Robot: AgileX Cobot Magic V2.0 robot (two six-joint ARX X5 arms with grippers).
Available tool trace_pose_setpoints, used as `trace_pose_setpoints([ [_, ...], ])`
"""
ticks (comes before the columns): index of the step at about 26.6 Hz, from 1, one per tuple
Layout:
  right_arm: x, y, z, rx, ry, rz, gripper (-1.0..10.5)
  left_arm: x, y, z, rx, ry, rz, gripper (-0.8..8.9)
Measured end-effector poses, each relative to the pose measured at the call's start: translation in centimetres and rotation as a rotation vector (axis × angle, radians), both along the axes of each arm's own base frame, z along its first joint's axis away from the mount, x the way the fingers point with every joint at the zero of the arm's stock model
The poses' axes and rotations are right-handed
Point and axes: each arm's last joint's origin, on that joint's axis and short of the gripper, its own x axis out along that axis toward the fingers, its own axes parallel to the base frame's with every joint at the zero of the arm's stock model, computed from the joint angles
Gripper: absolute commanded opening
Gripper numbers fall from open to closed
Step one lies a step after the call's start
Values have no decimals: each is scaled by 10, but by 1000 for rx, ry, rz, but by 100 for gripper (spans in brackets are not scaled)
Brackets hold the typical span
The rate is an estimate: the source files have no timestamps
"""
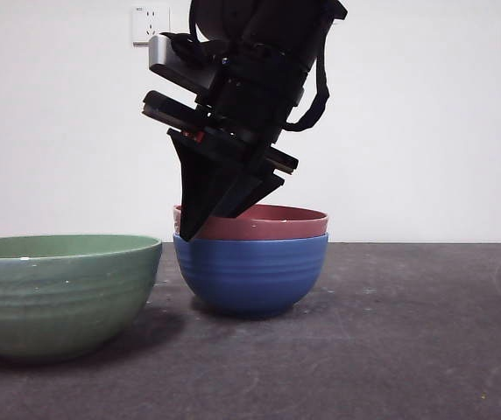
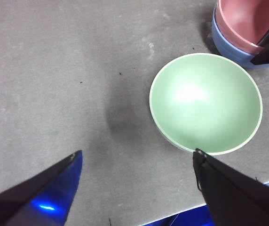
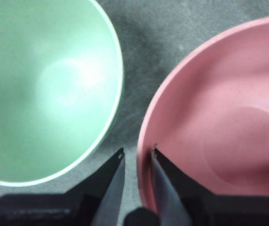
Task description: Pick up the green bowl on the top,put the green bowl on the left,pick up the red bowl in the middle,put the red bowl on the right
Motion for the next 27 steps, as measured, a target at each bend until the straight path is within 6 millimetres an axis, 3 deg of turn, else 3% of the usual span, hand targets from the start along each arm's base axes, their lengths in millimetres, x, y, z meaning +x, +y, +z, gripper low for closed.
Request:
trace_pose_setpoints([
  [9, 0, 0, 1, 1, -1, -1, 89, 0, 0, 0, 0, -1, 1, 395],
  [12, -2, -2, 9, 15, -15, -2, -7, 0, 0, 0, -1, -2, 1, 395],
  [27, -5, -8, 22, -10, -79, -35, -12, 0, 0, 0, -2, -5, 1, 395],
])
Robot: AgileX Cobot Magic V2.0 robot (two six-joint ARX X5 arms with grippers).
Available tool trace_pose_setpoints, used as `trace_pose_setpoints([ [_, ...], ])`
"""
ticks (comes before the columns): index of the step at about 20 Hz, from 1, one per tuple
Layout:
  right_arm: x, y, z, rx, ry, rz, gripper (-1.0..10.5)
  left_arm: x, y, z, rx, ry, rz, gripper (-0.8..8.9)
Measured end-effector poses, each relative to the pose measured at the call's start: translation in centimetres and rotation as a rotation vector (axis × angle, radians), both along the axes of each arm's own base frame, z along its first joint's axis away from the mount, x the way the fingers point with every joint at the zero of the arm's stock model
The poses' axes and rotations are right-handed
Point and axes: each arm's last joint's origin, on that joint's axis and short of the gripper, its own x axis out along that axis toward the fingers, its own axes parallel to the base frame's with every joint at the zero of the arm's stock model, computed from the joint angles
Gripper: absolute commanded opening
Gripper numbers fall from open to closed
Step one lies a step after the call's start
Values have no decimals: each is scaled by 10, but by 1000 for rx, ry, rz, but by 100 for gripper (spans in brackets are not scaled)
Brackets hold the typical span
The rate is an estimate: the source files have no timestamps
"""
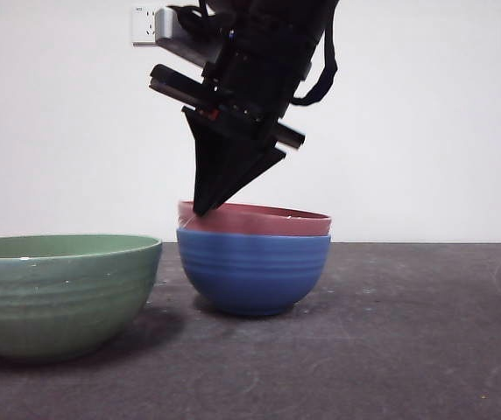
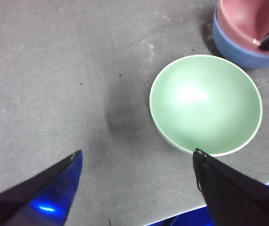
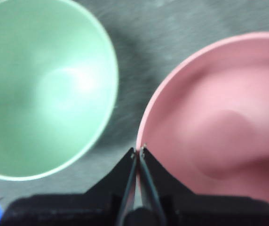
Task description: Pick up the green bowl on the top,put the green bowl on the left,pick up the red bowl in the middle,put the red bowl on the right
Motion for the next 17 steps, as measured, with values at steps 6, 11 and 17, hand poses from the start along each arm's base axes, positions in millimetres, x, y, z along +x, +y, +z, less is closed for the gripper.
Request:
trace_pose_setpoints([
  [6, -7, -10, 26, 14, -85, -32, -12, 2, -1, 2, -12, -23, 1, 395],
  [11, -15, -21, 51, 37, -166, -63, -12, 7, -4, 2, -11, -24, 0, 395],
  [17, -48, -64, 88, -137, -239, -199, -12, 21, -11, 2, -10, -35, -7, 395],
])
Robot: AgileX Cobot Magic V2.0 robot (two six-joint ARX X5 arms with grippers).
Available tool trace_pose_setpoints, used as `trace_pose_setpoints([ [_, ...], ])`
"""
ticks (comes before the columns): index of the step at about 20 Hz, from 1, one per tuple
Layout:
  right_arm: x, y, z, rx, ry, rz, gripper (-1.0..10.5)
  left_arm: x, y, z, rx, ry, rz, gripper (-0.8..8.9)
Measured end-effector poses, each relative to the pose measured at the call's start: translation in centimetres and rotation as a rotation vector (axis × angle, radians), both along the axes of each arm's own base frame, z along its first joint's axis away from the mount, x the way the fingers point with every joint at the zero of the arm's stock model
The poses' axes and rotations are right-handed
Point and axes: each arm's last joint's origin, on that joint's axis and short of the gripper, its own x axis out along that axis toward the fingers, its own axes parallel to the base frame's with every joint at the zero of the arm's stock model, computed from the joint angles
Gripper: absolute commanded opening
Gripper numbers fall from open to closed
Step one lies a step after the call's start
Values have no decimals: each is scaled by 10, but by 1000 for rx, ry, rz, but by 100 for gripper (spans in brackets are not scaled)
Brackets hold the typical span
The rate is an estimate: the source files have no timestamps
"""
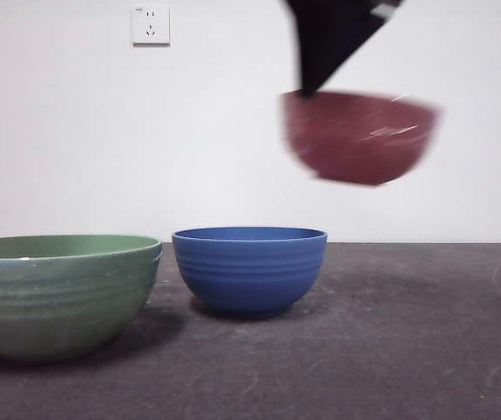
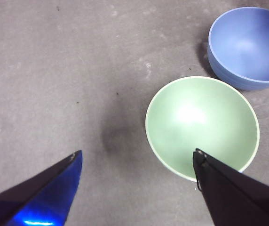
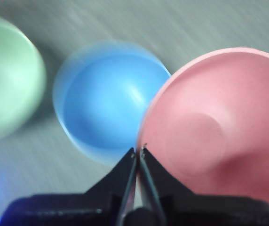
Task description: Pick up the green bowl on the top,put the green bowl on the left,pick up the red bowl in the middle,put the red bowl on the right
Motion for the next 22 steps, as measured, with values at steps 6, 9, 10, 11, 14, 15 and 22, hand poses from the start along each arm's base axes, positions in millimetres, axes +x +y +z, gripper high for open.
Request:
trace_pose_setpoints([
  [6, -45, -35, 14, -30, 88, -119, -12, 17, -9, -2, 20, 0, -21, 395],
  [9, -59, -22, -21, -50, 143, -101, -12, 18, -11, -1, 0, -12, -34, 395],
  [10, -61, -16, -33, -47, 151, -89, -12, 18, -11, -1, -2, -10, -36, 395],
  [11, -65, -9, -47, -25, 156, -68, -12, 18, -11, -1, -2, -10, -36, 395],
  [14, -68, 7, -69, 77, 151, -14, -12, 18, -11, -1, -4, -9, -39, 395],
  [15, -66, 11, -75, 85, 165, -9, -12, 18, -11, -1, -5, -9, -39, 395],
  [22, -57, 28, -112, -4, 289, 15, 69, 18, -12, -1, -19, 2, -57, 395],
])
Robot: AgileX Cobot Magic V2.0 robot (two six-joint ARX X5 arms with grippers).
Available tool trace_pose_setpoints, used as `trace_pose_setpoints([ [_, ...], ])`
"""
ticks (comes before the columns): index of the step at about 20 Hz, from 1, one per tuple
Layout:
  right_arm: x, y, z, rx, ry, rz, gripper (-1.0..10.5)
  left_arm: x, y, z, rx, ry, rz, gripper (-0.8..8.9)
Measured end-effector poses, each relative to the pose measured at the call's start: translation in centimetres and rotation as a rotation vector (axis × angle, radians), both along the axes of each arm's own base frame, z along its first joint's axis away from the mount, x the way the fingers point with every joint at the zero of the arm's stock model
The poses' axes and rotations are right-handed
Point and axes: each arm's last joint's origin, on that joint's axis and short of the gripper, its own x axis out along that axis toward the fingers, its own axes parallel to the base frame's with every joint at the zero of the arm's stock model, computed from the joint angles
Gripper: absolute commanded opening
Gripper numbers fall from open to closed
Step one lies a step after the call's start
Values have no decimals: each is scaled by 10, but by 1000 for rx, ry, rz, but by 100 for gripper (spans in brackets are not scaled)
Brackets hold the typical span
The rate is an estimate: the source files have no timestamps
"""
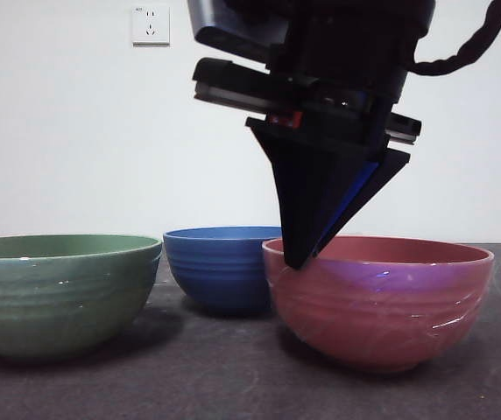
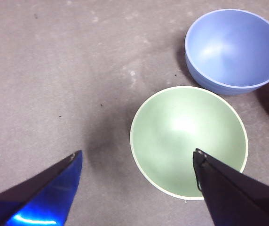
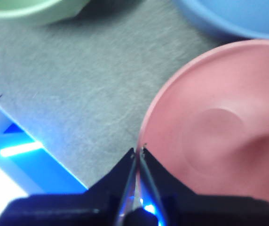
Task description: Pick up the green bowl on the top,put the green bowl on the left,pick up the red bowl in the middle,put the red bowl on the right
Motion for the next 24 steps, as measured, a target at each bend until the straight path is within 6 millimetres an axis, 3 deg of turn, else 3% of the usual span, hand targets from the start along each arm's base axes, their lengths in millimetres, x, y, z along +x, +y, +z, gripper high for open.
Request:
trace_pose_setpoints([
  [1, 0, 0, 0, 2, -3, 3, 181, 0, 0, 0, 0, 1, -1, 395],
  [3, -1, -2, 5, 10, -29, -3, 284, 0, 0, 0, -1, 1, -1, 395],
  [5, -4, -10, 22, 29, -117, -29, 284, 0, 0, 0, -1, 1, -1, 395],
  [8, -14, -32, 65, 136, -317, -62, 279, 1, -1, 1, -11, -18, -1, 394],
  [9, -16, -42, 81, 176, -399, -85, 252, 2, -1, 3, -22, -36, -2, 354],
  [12, -25, -81, 120, 301, -575, -153, -25, 6, -5, 9, -79, -100, -55, -28],
  [15, -36, -124, 144, 384, -706, -247, -16, 8, -7, 15, -85, -170, -85, -8],
  [17, -47, -150, 142, 438, -789, -321, -17, 5, -5, 21, -100, -249, -101, -8],
  [20, -66, -177, 114, 505, -879, -395, -17, -9, 3, 15, -145, -363, -113, -8],
  [24, -72, -185, 73, 506, -884, -417, -16, -23, 10, -8, -168, -416, -113, -3],
])
